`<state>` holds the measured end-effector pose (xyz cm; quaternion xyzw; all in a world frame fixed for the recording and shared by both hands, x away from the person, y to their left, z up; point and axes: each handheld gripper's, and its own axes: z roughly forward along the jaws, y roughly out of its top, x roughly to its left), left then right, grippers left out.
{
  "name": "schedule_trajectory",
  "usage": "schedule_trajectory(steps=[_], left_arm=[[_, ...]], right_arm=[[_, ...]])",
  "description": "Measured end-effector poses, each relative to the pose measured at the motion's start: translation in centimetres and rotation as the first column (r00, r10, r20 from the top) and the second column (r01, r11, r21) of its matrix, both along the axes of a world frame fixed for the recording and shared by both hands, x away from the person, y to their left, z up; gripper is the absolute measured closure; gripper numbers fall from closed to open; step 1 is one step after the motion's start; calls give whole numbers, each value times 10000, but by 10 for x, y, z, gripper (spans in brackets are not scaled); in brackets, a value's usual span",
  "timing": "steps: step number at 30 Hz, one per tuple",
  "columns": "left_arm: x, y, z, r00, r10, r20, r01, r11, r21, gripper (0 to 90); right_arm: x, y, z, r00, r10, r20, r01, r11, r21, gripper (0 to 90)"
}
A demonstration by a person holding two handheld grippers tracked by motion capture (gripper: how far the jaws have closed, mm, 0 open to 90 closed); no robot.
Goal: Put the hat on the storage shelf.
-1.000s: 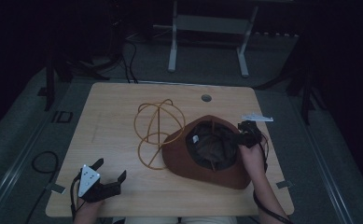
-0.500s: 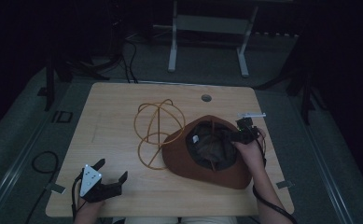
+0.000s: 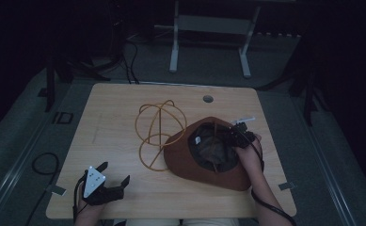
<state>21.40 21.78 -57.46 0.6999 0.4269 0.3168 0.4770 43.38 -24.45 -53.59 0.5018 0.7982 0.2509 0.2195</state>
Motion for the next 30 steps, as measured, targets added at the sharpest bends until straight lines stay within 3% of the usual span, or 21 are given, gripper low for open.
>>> schedule_trajectory(steps=[2, 8, 13, 15, 17, 20, 24, 30], left_arm=[[0, -1, 0, 10000, -70, -51, 70, 10000, 23, 61], [0, -3, 0, 9998, -128, -139, 129, 9999, 75, 61], [0, -2, 1, 9998, -97, -155, 98, 9999, 37, 61], [0, -2, 0, 9998, -36, -175, 38, 9999, 114, 62], [0, -3, 1, 9997, -49, -219, 52, 9999, 130, 62], [0, -4, 2, 9996, -61, -263, 62, 10000, 49, 71], [0, -8, 3, 9982, -270, -529, 259, 9995, -205, 71], [-3, -20, 15, 9967, -644, -504, 626, 9974, -366, 72]], right_arm=[[-4, 2, 1, 9991, -132, 412, 145, 9994, -322, 687], [-7, 3, -3, 9960, -347, 823, 395, 9976, -577, 772], [-6, 1, -4, 9964, -374, 765, 427, 9968, -680, 832], [-7, -1, 0, 9953, -505, 830, 545, 9974, -468, 838], [-9, -7, 6, 9934, -670, 928, 660, 9977, 139, 842], [-14, -13, 16, 9900, -701, 1220, 627, 9960, 633, 845], [-24, -19, 32, 9843, -565, 1673, 400, 9942, 1001, 846], [-42, -31, 58, 9709, -552, 2329, 201, 9884, 1503, 847]])
